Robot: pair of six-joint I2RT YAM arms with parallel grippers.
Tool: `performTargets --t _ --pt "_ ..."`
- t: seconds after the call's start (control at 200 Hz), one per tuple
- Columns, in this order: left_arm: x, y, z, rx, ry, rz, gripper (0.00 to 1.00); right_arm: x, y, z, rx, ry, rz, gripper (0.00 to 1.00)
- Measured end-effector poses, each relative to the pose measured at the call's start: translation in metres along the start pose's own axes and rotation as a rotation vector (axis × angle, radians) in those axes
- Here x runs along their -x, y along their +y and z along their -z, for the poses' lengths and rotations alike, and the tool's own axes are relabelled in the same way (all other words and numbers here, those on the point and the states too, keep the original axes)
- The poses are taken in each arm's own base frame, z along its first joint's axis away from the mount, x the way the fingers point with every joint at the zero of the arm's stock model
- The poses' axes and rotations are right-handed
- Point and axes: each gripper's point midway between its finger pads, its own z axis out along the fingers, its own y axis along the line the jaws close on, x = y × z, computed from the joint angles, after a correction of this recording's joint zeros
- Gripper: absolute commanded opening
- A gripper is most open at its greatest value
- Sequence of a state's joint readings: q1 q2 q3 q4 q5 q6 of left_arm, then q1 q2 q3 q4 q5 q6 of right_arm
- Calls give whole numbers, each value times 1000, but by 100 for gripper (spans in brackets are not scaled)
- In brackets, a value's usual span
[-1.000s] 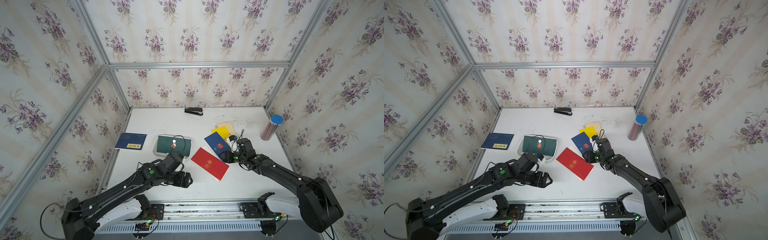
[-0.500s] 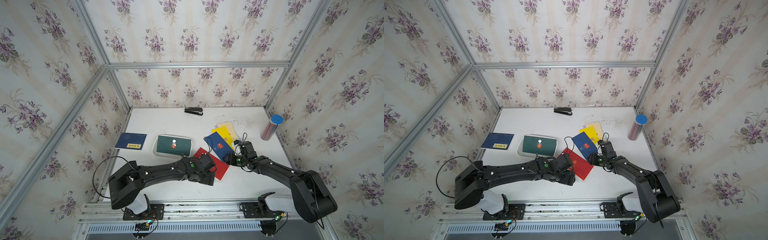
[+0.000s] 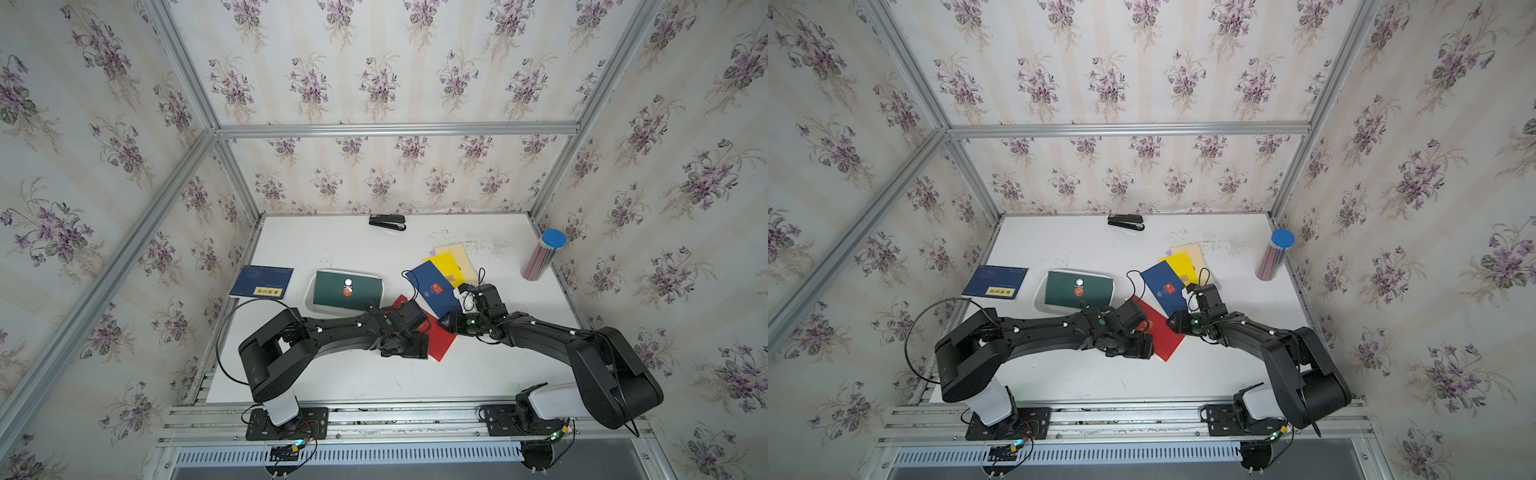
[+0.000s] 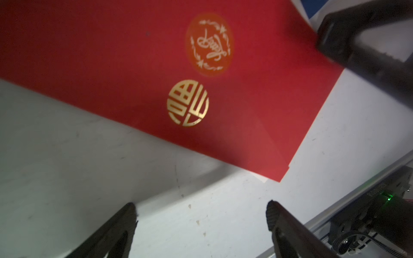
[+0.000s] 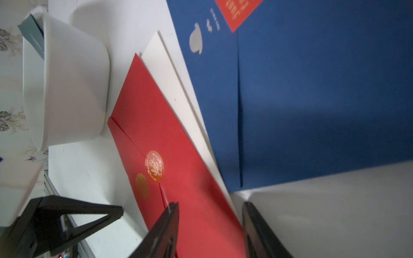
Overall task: Put the sealed envelopes into the storage box
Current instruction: Pick up the envelope from the center of the board.
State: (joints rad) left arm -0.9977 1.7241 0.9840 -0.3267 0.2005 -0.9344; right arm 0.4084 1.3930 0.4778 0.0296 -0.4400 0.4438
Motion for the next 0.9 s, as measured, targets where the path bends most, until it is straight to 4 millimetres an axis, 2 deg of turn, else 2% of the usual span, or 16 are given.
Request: performTargets --t 0.17,0.405,0.794,0.899 --pt "15 -12 -5 -82 -33 9 92 -22 11 3 33 63 10 46" --pt "22 -19 -4 -115 -54 7 92 -36 14 8 60 89 -12 43" --pt "26 -28 12 -173 -91 -41 92 -43 13 6 86 92 -31 41" --pt "30 -42 17 -231 -110 -71 92 -43 14 6 94 87 -26 41"
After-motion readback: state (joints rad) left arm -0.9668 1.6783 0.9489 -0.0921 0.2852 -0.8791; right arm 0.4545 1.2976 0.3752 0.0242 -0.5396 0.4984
